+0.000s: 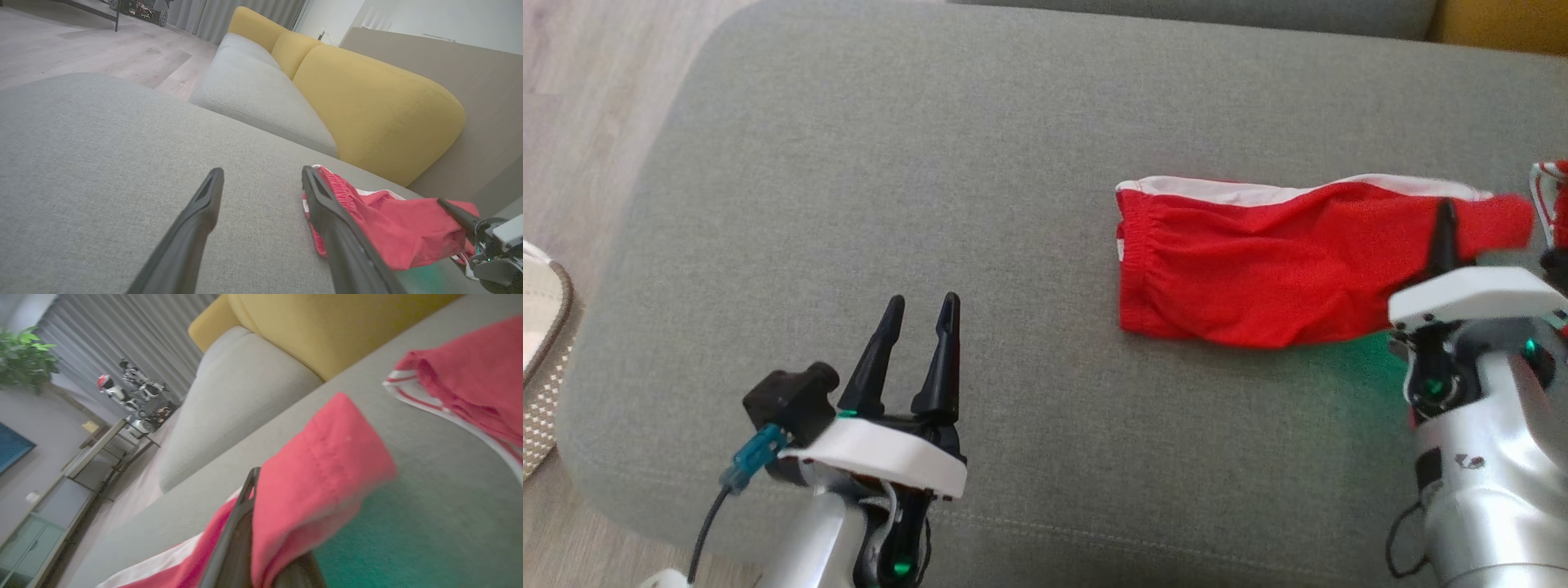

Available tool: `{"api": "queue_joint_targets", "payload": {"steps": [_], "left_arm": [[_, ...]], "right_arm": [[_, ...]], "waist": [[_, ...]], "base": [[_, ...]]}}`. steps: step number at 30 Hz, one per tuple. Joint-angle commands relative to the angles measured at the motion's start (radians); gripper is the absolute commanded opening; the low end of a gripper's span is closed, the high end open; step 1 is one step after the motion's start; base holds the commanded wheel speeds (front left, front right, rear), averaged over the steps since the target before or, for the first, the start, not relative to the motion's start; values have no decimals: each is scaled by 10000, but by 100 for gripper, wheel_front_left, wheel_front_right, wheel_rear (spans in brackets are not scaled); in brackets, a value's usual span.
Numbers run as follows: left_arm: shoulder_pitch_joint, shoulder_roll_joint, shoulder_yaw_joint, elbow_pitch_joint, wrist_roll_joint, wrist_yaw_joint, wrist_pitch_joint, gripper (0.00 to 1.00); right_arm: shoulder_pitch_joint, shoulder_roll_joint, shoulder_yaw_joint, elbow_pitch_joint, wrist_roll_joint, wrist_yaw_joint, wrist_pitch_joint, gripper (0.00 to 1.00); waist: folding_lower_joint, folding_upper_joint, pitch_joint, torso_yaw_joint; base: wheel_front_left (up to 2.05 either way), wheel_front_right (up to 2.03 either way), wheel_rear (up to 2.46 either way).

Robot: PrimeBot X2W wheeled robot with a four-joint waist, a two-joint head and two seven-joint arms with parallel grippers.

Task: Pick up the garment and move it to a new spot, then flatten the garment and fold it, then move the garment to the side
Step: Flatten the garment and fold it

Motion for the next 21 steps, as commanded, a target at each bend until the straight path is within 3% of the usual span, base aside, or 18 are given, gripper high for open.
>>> {"api": "queue_joint_targets", "payload": {"steps": [1,12,21], "left_arm": [[-127,91,311,-280,107,-24,-122,100],[192,91,392,-374,203,-57,-122,100],[275,91,268,-378,177,-45,-122,100]], "right_arm": [[-179,156,478,-525,119,65,-137,0],[812,159,4235,-2453,948,65,-277,0],[447,-373,6538,-1848,503,65,-97,0]], "waist": [[0,0,-101,71],[0,0,-544,323],[0,0,-571,528]], "base": [[0,0,0],[0,0,0],[0,0,0]]}}
